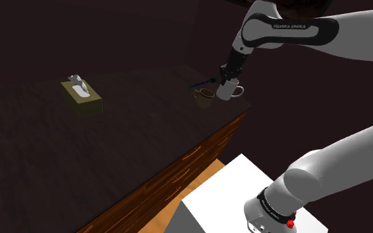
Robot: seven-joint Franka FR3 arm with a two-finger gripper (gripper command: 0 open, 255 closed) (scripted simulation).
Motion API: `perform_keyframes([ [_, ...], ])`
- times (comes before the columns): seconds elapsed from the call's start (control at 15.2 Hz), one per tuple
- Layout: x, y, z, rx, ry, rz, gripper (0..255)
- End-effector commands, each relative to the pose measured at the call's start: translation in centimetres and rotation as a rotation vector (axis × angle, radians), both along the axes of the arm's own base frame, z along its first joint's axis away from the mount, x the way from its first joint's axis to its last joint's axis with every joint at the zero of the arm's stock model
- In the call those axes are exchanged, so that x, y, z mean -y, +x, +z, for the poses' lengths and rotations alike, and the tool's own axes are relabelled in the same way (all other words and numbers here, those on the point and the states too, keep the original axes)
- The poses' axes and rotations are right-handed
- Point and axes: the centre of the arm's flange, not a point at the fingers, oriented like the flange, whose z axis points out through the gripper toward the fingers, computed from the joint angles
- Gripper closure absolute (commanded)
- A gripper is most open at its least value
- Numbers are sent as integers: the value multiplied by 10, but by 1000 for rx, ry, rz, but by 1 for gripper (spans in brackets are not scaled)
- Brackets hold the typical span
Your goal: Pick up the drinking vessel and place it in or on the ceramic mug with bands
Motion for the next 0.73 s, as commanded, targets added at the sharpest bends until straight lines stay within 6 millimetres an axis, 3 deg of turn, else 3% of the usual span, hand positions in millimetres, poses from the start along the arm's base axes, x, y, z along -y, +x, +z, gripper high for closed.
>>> perform_keyframes([
  [0.0,8,16,7,-1,0,0,255],
  [0.66,63,138,39,-1,0,0,255],
])
